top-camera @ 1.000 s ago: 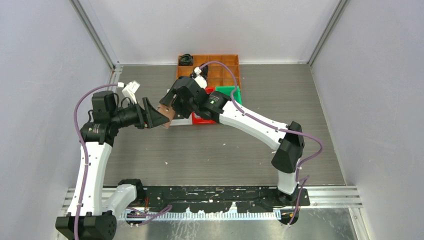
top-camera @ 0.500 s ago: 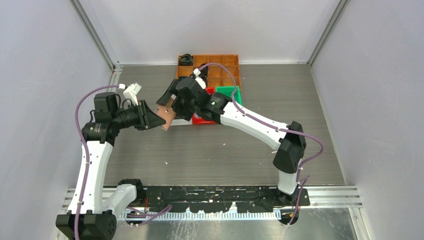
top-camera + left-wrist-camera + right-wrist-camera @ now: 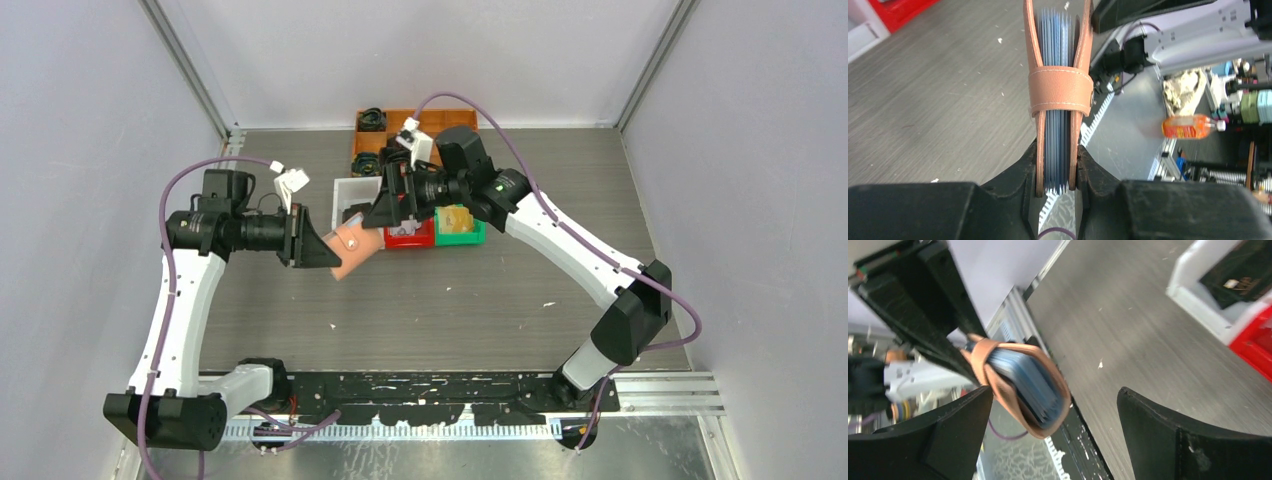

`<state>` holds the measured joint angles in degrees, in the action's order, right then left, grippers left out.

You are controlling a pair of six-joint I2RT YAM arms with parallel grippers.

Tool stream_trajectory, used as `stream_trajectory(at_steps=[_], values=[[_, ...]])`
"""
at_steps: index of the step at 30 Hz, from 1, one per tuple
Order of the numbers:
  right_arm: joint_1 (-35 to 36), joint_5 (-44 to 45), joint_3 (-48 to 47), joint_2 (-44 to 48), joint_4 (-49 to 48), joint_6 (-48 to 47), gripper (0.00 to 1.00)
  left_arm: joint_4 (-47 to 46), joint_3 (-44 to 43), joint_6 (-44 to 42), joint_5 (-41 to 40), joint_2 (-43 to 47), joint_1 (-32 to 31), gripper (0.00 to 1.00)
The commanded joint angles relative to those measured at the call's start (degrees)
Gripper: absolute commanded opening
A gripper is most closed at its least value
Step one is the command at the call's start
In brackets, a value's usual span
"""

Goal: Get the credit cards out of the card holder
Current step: Open the card holder.

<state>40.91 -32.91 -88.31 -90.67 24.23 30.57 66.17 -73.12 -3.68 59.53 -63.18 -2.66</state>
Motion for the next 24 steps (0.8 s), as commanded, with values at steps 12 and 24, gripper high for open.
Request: stream_trajectory(at_steps=[12, 24], values=[[0.8, -23.6, -6.9, 1.5, 6.5, -15.4, 0.99, 14.9, -5.5, -15.8, 5.5, -0.7, -2.2, 0.00], [1.1, -17.4, -5.4, 1.7, 9.7, -19.2, 0.99, 19.7, -7.8, -18.4, 8.8, -1.1, -2.9, 0.00]])
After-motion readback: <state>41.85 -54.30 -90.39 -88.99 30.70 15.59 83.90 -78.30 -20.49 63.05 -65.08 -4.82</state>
